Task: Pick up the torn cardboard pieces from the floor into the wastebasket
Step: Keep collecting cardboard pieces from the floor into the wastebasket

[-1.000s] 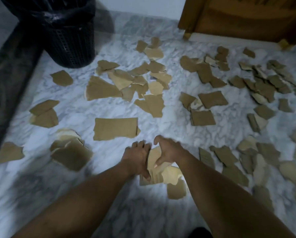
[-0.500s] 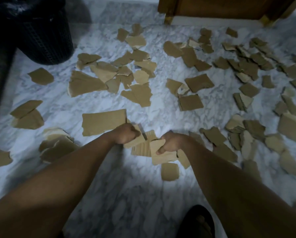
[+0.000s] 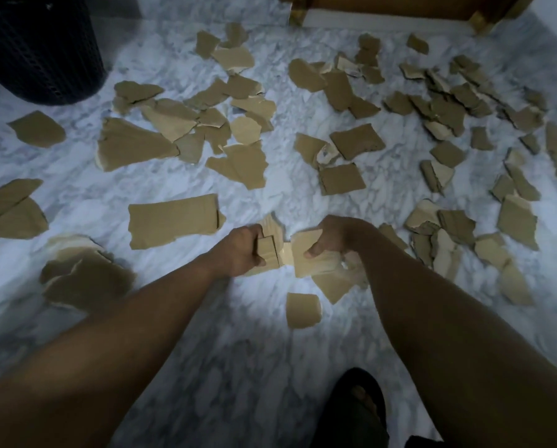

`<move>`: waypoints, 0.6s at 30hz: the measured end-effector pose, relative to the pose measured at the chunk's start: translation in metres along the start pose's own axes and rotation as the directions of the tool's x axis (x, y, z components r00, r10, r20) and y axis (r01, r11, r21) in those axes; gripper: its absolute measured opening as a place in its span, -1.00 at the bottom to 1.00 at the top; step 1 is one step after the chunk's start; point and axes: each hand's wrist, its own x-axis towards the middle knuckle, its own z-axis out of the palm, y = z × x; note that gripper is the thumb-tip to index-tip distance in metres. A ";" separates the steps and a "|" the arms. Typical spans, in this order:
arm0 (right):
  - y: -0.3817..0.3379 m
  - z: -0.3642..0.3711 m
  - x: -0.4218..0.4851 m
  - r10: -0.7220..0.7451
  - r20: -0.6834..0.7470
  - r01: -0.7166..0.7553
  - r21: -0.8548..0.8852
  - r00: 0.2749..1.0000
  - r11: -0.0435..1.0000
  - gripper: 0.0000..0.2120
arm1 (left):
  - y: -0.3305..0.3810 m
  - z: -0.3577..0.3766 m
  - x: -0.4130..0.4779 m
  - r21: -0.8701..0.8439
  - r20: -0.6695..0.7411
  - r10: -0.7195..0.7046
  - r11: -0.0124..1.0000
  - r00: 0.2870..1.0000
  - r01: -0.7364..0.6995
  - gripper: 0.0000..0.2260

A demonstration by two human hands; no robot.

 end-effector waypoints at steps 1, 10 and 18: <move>0.011 -0.004 0.000 0.040 0.017 -0.040 0.031 0.999 0.999 -0.44 | 0.002 0.000 0.001 -0.069 0.004 -0.018 0.997 1.000 0.018 -0.70; 0.079 0.032 0.001 0.129 0.088 -0.124 -0.058 0.988 0.991 -0.14 | 0.053 0.037 -0.005 -0.025 0.462 0.090 0.996 0.882 -0.088 -0.08; 0.058 0.055 -0.006 -0.046 -0.134 0.010 -0.263 0.990 0.965 -0.36 | 0.062 0.091 -0.027 0.444 0.277 -0.087 0.895 0.957 -0.047 -0.60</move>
